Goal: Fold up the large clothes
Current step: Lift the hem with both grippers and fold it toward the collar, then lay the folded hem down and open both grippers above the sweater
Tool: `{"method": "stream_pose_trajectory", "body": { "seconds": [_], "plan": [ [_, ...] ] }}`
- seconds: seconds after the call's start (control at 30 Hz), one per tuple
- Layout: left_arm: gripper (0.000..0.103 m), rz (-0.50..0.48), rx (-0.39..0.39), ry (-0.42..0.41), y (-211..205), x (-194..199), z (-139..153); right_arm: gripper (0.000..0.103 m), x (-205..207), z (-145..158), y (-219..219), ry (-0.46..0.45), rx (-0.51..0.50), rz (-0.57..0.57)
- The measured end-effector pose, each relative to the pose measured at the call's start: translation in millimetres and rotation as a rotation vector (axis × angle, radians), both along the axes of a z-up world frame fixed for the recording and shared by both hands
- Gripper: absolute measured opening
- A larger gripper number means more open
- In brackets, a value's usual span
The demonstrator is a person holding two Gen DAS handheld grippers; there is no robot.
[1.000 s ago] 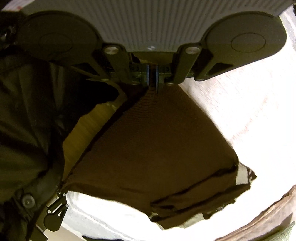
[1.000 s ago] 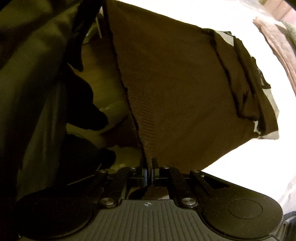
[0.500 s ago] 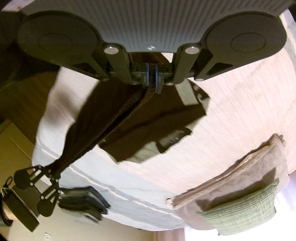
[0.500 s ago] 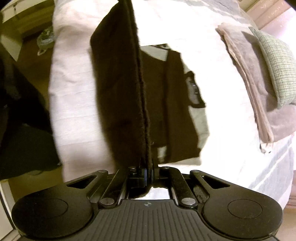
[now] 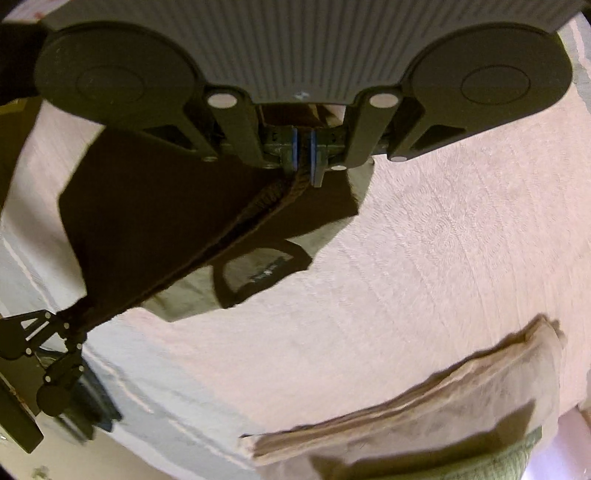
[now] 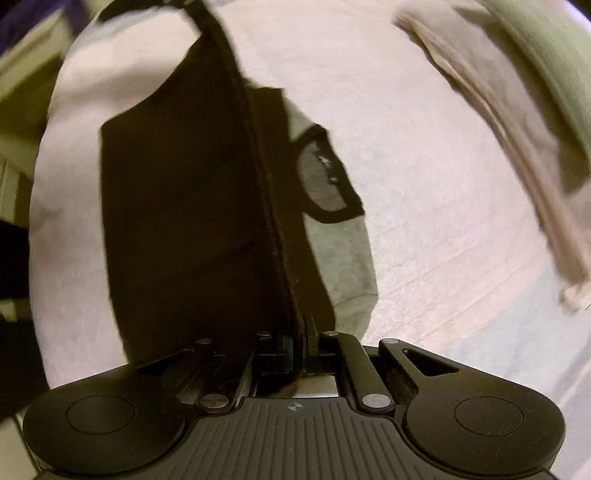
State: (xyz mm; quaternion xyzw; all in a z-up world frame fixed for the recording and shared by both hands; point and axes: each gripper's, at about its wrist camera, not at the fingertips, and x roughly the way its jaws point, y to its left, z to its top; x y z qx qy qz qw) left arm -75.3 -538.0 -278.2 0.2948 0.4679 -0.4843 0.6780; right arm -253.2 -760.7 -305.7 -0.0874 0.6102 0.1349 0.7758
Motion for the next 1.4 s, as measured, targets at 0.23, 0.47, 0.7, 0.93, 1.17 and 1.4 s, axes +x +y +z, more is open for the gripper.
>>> {"method": "stream_pose_trajectory", "body": {
  "seconds": [0.23, 0.47, 0.7, 0.93, 1.17, 1.4],
  "plan": [
    [0.004, 0.051, 0.042, 0.048, -25.1, 39.0, -45.1, 0.001, 29.0, -34.4, -33.4, 0.025, 0.077, -0.097],
    [0.004, 0.08, 0.079, 0.103, -37.3, 70.4, -94.8, 0.001, 51.2, -70.5, -67.1, 0.018, 0.143, -0.247],
    [0.005, 0.132, 0.052, 0.156, -36.6, 87.9, -140.2, 0.006, 44.4, -103.5, -105.0, -0.027, 0.267, -0.493],
    [0.016, 0.278, -0.008, 0.131, -18.8, 106.5, -141.0, 0.045, 0.1, -98.0, -136.9, -0.166, 0.311, -0.858],
    [0.014, 0.371, -0.077, 0.088, 11.7, 102.0, -97.5, 0.045, -53.0, -49.2, -127.9, -0.311, 0.195, -1.066],
    [0.014, 0.273, -0.097, 0.18, 14.6, 25.9, -85.3, 0.045, -70.8, -59.3, -51.7, -0.286, 0.454, -1.001]
  ]
}}
